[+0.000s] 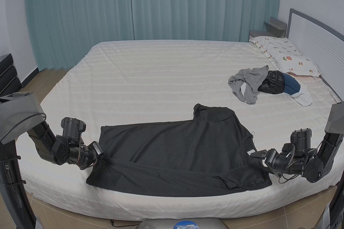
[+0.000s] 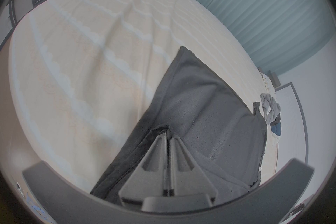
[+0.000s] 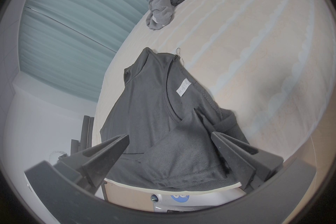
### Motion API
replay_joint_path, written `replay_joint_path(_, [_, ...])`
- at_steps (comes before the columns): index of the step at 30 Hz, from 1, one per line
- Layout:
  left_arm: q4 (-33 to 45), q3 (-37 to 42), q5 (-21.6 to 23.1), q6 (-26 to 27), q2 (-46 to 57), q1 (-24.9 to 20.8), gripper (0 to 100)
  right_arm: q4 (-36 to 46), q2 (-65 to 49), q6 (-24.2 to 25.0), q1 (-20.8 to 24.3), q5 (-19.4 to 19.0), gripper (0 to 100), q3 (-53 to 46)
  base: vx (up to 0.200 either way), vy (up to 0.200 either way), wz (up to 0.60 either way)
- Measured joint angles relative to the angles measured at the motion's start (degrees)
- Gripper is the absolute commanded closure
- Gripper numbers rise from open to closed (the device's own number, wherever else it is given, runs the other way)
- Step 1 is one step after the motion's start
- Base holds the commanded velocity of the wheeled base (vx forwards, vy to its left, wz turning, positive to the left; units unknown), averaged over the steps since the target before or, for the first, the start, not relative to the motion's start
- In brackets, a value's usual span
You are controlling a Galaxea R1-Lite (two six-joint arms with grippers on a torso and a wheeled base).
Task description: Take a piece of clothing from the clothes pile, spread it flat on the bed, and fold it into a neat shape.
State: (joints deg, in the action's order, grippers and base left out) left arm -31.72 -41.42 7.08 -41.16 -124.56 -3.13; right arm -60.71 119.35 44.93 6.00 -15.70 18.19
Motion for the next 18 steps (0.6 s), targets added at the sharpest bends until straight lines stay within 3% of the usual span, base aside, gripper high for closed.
replay_joint_path(11, [-0.09, 5.95, 0.35, -0.04, 7.23, 1.95, 100, 0.02, -0.09, -0.79, -0.55, 1.26, 0, 0.00, 0.000, 0.000, 0.00])
replay_joint_path(18, [-0.09, 8.94, 0.83, -0.04, 10.62, 2.06, 100, 0.00, 0.77, -9.19, -2.62, 0.66, 0, 0.46, 0.000, 0.000, 0.00])
